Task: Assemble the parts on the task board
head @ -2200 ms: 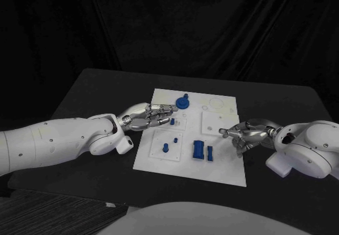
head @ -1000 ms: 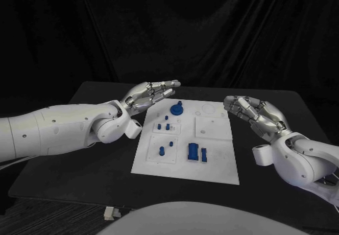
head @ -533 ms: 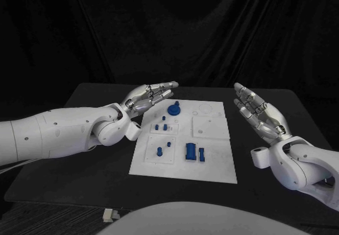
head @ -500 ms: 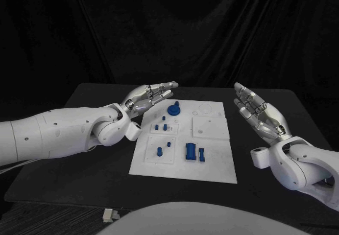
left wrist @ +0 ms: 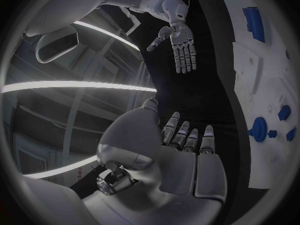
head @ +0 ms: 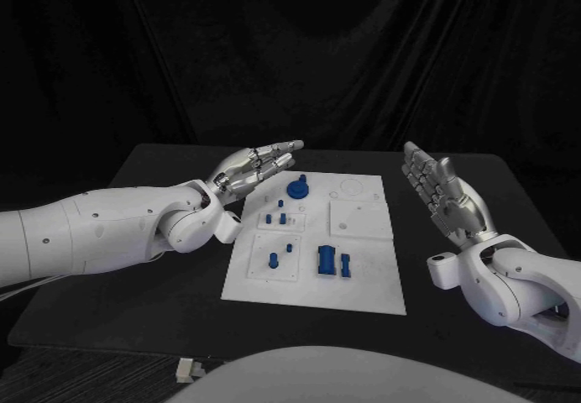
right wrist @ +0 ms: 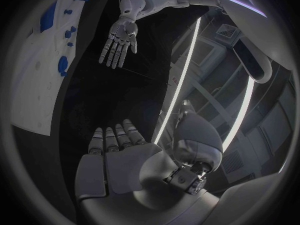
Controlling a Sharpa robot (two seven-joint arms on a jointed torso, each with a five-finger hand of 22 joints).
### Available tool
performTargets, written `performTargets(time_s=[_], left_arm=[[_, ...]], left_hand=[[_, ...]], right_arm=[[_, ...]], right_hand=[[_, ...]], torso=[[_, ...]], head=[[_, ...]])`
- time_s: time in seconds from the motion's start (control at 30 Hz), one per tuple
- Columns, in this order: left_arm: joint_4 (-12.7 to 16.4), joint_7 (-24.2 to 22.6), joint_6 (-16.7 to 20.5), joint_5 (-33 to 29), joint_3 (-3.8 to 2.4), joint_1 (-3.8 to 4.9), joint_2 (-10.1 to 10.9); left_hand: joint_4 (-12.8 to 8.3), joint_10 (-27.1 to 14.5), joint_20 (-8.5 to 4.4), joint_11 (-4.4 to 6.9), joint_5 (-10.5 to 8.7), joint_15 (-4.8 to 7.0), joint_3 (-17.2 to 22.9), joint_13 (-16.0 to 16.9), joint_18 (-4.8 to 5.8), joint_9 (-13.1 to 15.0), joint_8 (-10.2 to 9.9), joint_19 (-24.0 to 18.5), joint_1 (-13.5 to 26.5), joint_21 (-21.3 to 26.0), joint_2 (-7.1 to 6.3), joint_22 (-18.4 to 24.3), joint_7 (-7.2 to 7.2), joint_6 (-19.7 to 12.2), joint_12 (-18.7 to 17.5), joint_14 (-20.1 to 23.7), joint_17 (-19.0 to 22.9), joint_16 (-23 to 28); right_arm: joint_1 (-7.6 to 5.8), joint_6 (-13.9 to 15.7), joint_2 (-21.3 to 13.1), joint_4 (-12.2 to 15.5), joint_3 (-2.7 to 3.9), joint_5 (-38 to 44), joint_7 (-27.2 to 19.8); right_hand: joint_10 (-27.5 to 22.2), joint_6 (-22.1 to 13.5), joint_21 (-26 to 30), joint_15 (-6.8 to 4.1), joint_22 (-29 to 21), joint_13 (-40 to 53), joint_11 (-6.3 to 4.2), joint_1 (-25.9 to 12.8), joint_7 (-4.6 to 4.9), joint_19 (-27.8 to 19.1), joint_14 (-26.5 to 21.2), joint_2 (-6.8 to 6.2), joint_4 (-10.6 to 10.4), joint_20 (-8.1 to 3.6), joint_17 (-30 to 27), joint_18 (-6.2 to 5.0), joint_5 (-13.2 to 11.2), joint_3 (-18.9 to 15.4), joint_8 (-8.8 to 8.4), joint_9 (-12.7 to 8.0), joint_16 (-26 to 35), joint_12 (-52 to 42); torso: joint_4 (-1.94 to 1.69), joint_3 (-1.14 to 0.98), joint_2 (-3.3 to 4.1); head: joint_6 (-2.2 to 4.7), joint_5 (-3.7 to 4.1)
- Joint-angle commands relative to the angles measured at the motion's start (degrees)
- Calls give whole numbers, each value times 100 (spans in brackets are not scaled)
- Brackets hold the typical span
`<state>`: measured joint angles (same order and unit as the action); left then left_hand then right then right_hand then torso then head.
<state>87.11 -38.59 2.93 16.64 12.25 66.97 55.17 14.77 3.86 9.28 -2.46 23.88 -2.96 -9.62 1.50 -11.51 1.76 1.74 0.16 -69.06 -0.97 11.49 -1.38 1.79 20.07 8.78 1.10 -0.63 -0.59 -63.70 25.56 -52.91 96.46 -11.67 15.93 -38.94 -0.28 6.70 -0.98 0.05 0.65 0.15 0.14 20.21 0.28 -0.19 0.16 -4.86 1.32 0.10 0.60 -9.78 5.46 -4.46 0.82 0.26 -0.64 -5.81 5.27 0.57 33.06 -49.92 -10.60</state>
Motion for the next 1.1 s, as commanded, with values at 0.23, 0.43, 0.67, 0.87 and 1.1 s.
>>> performTargets(time_s=[0.23, 0.43, 0.67, 0.87, 1.1], left_arm=[[59, 154, 813, -329, -241, -133, -208], [132, 389, 1885, -762, -560, -311, -480], [220, 673, 3176, -1283, -944, -525, -808], [269, 828, 3882, -1568, -1154, -642, -988], [285, 880, 4118, -1664, -1225, -681, -1048]], left_hand=[[-610, -386, -394, 246, -1122, 296, 455, -150, 347, -176, -174, -16, 3276, 97, -534, 138, -179, -941, -373, -110, 63, 59], [-802, -386, -493, 246, -1387, 296, 962, -150, 348, -176, -174, -16, 4079, 97, -655, 138, -179, -1078, -449, -110, 63, 59], [-947, -386, -928, 246, -1612, 296, 962, -150, 348, -176, -174, -16, 4766, 97, -1149, 138, -179, -1264, -878, -110, 63, 59], [-1029, -386, -928, 246, -1757, 296, 962, -150, 348, -176, -174, -16, 5230, 97, -1149, 138, -179, -1409, -878, -110, 63, 59], [-1477, -386, -928, 246, -1864, 296, 962, -150, 348, -176, -174, -16, 5630, 97, -1149, 138, -179, -1472, -878, -110, 63, 59]], right_arm=[[156, 818, 354, -279, 503, -698, 400], [299, 1566, 691, -547, 981, -1344, 771], [354, 1856, 822, -650, 1167, -1593, 915], [354, 1856, 822, -650, 1167, -1593, 915], [354, 1856, 822, -650, 1167, -1593, 915]], right_hand=[[28, -670, 98, -5, -65, -15, -14, -2021, -28, 19, -16, 486, -132, -10, -60, 293, -546, 446, -82, -26, 64, 581], [28, -670, 98, -5, -65, -15, -14, -2021, -28, 19, -16, 486, -132, -10, -60, 293, -546, 446, -82, -26, 64, 581], [28, -670, 98, -5, -65, -15, -14, -2021, -28, 19, -16, 486, -132, -10, -60, 293, -546, 446, -82, -26, 64, 581], [28, -670, 98, -5, -65, -15, -14, -2021, -28, 19, -16, 486, -132, -10, -60, 293, -546, 446, -82, -26, 64, 581], [28, -670, 98, -5, -65, -15, -14, -2021, -28, 19, -16, 486, -132, -10, -60, 293, -546, 446, -82, -26, 64, 581]], torso=[[-136, -14, -48], [-317, -34, -113], [-475, -51, -170], [-527, -56, -188], [-527, -57, -188]], head=[[400, 272], [933, 636], [1401, 955], [1552, 1059], [1554, 1060]])
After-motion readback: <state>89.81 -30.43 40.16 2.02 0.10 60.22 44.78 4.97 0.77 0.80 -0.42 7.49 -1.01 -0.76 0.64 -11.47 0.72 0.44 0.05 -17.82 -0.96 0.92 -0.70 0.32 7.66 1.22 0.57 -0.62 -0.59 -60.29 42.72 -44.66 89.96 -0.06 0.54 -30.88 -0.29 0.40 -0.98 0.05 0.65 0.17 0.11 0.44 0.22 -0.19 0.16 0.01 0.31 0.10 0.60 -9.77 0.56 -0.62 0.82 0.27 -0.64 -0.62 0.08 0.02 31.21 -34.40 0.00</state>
